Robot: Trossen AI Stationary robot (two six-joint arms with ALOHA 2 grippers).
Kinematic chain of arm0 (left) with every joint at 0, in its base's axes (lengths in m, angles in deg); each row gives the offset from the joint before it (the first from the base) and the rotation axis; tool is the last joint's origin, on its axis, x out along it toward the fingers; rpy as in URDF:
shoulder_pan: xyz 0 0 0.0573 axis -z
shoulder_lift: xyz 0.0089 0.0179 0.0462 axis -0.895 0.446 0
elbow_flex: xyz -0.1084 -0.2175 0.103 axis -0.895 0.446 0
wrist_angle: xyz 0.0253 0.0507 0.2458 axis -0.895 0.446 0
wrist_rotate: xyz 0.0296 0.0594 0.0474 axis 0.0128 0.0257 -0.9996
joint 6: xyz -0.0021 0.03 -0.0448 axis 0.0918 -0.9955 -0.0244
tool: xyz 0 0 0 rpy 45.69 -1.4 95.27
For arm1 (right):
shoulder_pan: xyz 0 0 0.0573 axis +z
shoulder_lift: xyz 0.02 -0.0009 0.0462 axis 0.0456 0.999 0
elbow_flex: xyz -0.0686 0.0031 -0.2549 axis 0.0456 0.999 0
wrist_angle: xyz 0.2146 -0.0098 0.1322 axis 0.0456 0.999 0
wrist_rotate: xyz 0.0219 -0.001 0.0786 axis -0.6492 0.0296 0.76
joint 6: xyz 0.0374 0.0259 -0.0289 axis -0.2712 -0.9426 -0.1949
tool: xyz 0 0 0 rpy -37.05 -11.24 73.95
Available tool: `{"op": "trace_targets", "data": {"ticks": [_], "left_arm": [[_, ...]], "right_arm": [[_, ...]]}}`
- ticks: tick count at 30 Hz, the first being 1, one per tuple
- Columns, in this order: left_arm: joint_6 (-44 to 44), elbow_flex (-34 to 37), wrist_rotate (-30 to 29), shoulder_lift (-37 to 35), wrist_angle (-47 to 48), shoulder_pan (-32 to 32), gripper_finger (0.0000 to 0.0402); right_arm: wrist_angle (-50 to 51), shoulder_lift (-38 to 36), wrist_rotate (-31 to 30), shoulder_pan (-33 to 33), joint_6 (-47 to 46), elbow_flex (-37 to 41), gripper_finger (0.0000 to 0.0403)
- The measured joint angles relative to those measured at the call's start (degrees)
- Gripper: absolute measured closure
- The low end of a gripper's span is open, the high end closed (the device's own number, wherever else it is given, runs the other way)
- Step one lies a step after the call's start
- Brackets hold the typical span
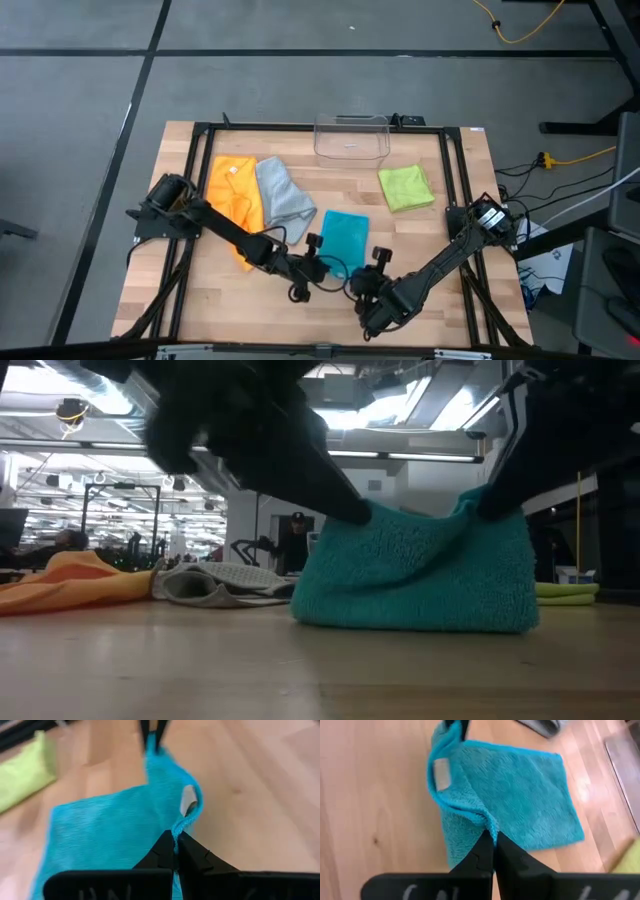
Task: Fold microfiber towels
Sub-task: Fold the blue microfiber towel
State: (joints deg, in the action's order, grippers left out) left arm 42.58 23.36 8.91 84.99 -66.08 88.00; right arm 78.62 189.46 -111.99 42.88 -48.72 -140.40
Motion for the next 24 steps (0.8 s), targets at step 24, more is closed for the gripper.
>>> {"op": "trace_targets", "data": {"ticks": [24], "left_arm": [[-5.8, -0.1, -10.4, 0.0, 2.4, -10.1, 0.0401]], "right_arm": [[8.3, -0.1, -5.1, -12.1, -2.9, 4.3, 0.0399]]}}
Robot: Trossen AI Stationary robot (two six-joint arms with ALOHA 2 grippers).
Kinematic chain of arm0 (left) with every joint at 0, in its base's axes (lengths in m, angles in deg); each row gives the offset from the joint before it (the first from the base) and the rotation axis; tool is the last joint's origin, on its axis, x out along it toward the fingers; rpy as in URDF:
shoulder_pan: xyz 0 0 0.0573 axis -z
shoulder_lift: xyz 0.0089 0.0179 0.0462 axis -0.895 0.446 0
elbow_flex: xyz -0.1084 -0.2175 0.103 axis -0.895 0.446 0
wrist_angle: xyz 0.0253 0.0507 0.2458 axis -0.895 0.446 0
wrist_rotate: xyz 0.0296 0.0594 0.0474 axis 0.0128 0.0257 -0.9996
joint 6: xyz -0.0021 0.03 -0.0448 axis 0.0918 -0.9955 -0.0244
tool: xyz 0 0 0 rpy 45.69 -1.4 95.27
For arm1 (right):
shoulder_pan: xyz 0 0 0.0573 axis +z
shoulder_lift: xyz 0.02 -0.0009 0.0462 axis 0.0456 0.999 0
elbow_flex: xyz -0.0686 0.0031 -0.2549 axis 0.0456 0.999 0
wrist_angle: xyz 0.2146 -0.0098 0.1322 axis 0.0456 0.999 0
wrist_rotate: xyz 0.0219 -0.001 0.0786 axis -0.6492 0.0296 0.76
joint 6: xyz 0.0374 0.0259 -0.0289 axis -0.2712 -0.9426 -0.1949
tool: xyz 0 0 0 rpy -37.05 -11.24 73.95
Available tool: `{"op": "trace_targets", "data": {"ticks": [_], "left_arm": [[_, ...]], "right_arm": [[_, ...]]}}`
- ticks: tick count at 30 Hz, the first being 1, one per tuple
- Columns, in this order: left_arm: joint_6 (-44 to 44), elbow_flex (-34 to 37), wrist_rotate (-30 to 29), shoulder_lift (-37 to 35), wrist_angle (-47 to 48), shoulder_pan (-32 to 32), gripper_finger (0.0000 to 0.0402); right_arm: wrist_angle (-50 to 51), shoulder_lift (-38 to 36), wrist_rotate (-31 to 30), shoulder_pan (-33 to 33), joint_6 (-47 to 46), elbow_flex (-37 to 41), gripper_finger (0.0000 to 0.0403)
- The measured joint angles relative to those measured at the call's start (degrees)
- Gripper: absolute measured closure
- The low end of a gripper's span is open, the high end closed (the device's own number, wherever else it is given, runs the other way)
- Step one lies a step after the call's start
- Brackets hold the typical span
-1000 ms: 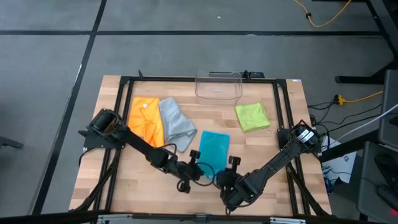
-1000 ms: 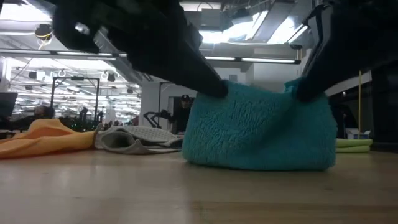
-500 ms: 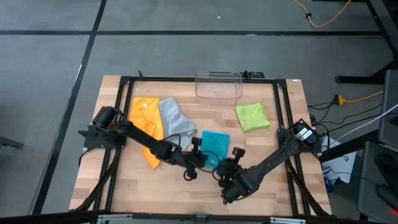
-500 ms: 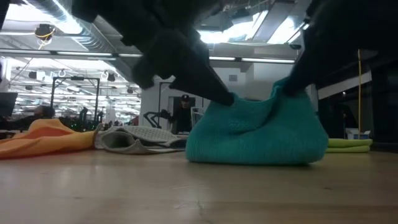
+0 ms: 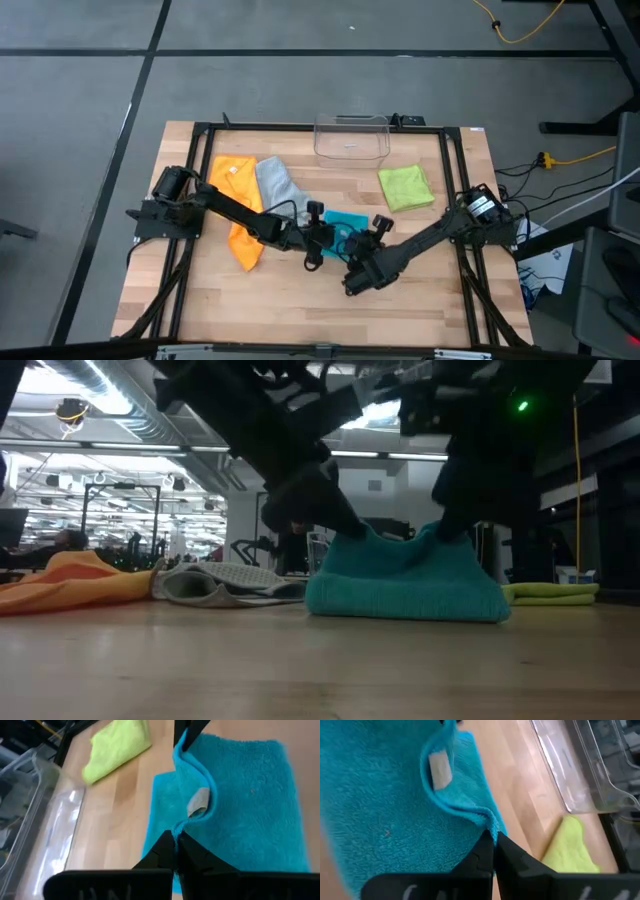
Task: Fold microfiber towels
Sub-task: Fold the blue microfiber towel
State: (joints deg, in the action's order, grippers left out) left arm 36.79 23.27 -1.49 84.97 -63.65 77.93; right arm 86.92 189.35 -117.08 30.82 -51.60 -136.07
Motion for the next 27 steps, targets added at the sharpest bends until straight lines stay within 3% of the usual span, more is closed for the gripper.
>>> {"op": "trace_targets", "data": {"ticks": [5, 13, 27], "left_arm": [[0.2, 0.0, 1.3, 0.0, 0.5, -2.4, 0.0401], [1.9, 0.0, 10.2, 0.0, 1.6, -4.7, 0.0383], [5.2, 0.0, 10.4, 0.0, 3.3, -5.9, 0.0325]], "right_arm": [[-0.4, 0.0, 0.6, -1.9, 0.0, 1.1, 0.0399], [-0.9, 0.0, 2.4, -3.7, 0.1, 1.1, 0.0356], [-1.2, 0.0, 3.7, -4.5, 0.2, 1.1, 0.0292]]}}
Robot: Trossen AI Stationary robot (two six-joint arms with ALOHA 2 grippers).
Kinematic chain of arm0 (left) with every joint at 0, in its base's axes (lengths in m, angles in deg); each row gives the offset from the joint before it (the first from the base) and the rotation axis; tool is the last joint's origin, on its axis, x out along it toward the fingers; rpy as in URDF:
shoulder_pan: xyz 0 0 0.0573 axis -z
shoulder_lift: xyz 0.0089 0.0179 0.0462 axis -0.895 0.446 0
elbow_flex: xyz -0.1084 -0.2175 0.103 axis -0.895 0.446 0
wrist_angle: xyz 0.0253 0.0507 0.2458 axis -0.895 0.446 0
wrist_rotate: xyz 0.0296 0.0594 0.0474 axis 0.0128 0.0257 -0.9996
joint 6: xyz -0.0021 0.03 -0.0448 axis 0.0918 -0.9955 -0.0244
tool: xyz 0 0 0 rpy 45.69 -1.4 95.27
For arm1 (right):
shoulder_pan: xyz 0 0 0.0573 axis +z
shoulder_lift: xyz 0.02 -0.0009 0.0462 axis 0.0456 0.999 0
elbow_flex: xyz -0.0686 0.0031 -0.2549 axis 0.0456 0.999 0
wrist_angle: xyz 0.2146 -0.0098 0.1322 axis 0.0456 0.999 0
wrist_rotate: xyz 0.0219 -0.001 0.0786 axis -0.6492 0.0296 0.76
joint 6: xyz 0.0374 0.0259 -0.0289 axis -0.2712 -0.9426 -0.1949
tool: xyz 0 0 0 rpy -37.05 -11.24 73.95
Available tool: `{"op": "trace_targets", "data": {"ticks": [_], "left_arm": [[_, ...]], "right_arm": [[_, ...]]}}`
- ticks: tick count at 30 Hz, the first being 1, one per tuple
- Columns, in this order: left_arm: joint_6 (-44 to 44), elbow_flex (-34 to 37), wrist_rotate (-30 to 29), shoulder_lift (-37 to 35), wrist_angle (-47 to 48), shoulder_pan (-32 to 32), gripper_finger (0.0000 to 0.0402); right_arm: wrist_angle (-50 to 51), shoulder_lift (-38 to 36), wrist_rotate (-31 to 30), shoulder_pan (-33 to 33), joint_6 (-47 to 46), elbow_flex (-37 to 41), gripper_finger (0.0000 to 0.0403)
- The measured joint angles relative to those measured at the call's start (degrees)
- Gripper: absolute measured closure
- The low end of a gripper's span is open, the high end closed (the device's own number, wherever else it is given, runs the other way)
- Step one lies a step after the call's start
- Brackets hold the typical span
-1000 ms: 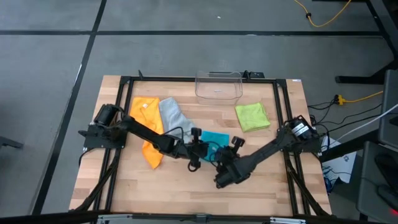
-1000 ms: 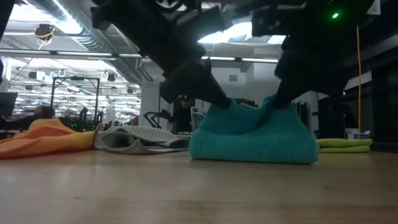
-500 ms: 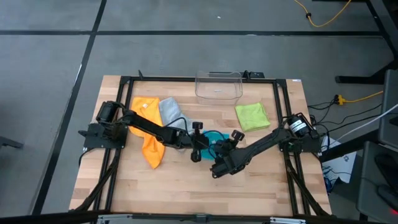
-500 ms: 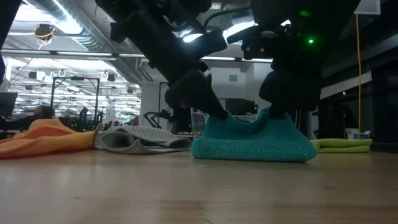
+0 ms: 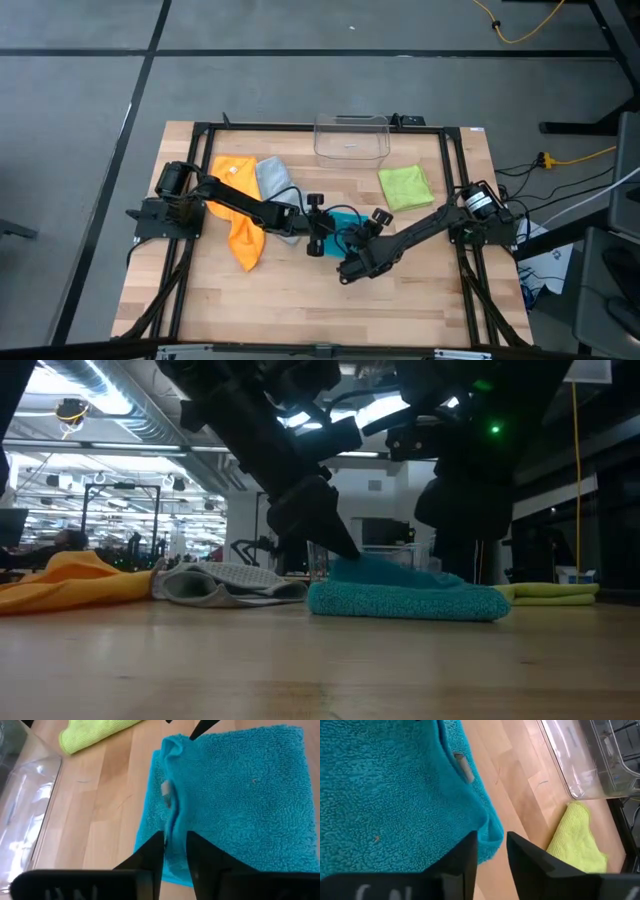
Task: Fold microfiber towels
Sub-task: Fold the blue microfiber towel, then adjust the green microfiber towel on the table
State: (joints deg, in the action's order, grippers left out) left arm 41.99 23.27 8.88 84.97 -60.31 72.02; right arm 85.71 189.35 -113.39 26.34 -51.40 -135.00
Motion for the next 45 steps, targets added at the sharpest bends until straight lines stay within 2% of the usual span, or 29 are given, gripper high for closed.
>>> {"op": "trace_targets", "data": {"ticks": [6, 15, 19, 24, 30, 38, 45], "left_arm": [[0.0, 0.0, -1.3, 0.0, 0.0, 0.0, 0.0304], [-0.1, 0.0, -10.7, -0.7, -0.7, 0.4, 0.0302], [0.0, -0.1, -10.6, -1.5, -0.3, 1.7, 0.0302], [0.1, -0.1, -7.0, -1.9, -0.1, 4.3, 0.0302], [8.5, 0.0, -3.1, -2.7, 4.5, 7.0, 0.0301], [21.6, 0.0, -1.4, -7.9, 17.1, 8.1, 0.0301], [25.0, 0.0, -1.2, -8.8, 19.1, 8.0, 0.0301]], "right_arm": [[0.1, 0.0, -1.8, 0.0, 0.0, 0.0, 0.0251], [3.9, 0.0, -4.1, 0.0, -0.3, -1.5, 0.023], [5.7, 0.0, -3.6, 0.0, -0.3, -3.6, 0.023], [6.3, 0.0, 2.1, 0.7, 0.2, -4.9, 0.023], [6.3, 0.0, 9.8, 2.2, 0.4, -4.9, 0.023], [6.2, 0.0, 10.6, 5.1, -2.9, -4.9, 0.023], [6.4, 0.0, 10.7, 7.4, -11.0, -4.9, 0.023]]}}
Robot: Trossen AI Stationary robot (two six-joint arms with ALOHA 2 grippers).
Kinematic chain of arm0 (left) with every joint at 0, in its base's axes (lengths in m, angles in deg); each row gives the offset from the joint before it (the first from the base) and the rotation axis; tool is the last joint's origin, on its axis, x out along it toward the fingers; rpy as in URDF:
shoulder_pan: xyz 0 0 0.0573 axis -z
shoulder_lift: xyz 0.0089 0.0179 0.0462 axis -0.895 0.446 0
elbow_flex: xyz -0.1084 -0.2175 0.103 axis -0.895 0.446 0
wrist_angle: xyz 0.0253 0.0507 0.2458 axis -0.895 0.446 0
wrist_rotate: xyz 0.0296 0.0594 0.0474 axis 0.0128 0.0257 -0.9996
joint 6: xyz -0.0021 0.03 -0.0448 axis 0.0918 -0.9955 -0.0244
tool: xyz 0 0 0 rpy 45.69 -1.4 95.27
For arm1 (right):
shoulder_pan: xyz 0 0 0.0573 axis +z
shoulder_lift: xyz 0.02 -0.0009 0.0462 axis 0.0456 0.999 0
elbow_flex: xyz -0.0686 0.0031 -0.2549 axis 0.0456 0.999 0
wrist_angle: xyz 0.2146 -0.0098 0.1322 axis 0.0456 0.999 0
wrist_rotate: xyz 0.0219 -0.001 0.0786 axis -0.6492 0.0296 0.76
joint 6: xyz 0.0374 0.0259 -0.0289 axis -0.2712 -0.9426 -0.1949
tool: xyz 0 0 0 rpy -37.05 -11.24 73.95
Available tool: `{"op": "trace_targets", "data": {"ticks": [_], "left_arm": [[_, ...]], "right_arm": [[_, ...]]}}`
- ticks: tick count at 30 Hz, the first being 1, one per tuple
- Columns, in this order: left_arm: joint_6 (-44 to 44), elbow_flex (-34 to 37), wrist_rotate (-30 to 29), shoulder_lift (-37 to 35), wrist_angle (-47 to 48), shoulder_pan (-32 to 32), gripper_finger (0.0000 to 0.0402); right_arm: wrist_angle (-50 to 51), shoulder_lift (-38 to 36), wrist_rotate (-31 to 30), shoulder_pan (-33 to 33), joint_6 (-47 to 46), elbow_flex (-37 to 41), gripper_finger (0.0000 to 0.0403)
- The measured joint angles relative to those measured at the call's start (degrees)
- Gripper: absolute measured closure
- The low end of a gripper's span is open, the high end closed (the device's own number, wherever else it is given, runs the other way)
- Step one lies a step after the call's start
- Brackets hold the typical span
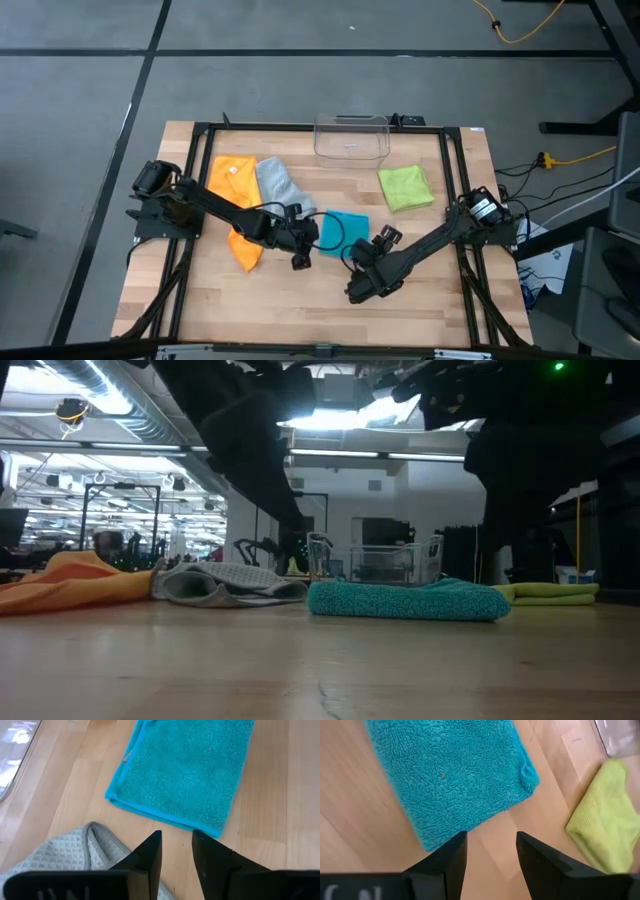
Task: Fold microfiber towels
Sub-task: Adjust the green microfiber towel on the table
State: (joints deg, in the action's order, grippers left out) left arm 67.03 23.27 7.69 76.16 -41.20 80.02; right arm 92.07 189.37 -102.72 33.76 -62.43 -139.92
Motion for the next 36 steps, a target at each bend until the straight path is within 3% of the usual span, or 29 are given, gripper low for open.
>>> {"op": "trace_targets", "data": {"ticks": [7, 13, 19, 25, 31, 33, 36], "left_arm": [[0.0, 0.0, -0.6, 0.0, -0.4, 0.0, 0.0301], [-2.9, 0.0, -0.7, 0.0, -0.6, -0.1, 0.0301], [-2.9, 0.0, -0.8, 0.0, -0.7, -0.1, 0.0301], [-2.6, 0.0, -0.8, 0.0, -0.7, 0.1, 0.0301], [-2.5, 0.0, -0.9, 0.0, -0.8, 0.0, 0.0301], [-2.5, 0.0, -0.9, 0.0, -0.8, 0.0, 0.0301], [-1.3, 0.0, -0.9, 0.0, -0.7, 0.0, 0.0301]], "right_arm": [[0.1, 0.0, 2.2, 3.0, -5.8, 0.0, 0.023], [0.7, 0.0, 2.3, 5.3, -5.5, 0.0, 0.023], [8.4, 0.0, -2.9, 8.5, -2.7, 0.7, 0.023], [20.5, 0.0, -9.3, 11.6, -24.3, 0.7, 0.023], [20.7, -0.8, -17.2, 10.0, -40.4, 6.9, 0.023], [20.5, -0.7, -14.7, 7.8, -45.1, 10.5, 0.023], [20.5, -1.6, -4.7, 3.4, -49.4, 16.8, 0.023]]}}
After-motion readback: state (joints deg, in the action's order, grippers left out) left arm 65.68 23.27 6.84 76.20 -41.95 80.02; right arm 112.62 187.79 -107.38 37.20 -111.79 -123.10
